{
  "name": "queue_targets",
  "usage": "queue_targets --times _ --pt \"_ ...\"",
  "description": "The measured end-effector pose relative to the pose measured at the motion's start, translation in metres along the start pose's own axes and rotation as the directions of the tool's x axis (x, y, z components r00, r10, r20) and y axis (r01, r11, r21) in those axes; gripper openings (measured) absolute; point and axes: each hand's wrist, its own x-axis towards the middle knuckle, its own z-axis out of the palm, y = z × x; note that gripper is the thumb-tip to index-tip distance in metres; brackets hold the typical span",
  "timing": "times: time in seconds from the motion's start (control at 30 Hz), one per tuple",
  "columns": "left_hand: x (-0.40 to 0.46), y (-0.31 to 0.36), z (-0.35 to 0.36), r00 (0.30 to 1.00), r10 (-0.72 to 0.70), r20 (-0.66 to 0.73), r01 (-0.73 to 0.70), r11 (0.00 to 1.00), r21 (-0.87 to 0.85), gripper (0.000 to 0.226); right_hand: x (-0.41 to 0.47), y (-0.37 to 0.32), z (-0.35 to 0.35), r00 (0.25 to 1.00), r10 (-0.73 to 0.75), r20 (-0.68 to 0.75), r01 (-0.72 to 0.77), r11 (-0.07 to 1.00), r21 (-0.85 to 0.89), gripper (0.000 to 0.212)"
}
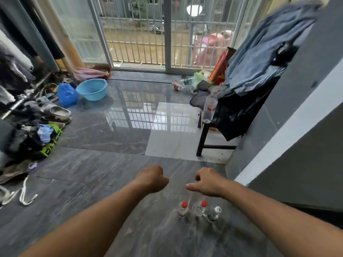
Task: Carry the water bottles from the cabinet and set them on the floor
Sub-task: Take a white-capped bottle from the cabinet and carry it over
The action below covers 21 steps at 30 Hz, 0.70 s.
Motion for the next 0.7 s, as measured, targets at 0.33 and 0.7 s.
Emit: queue_targets --times 0.33,0.7 --pt "-0.095 0.059 -0.188 0.99 0.037 -0.133 -0.025 0.995 0.094 0.041 -0.094 -0.084 -0.165 0.99 -0.102 -0.095 0.09 0.989 -0.12 0.038" --pt "-0.147 0.103 -0.282 0.981 -0.001 -0.196 0.014 0.998 0.065 0.04 -0.159 -0.114 -0.268 0.973 -0.199 -0.115 0.179 0.969 -0.168 0.045"
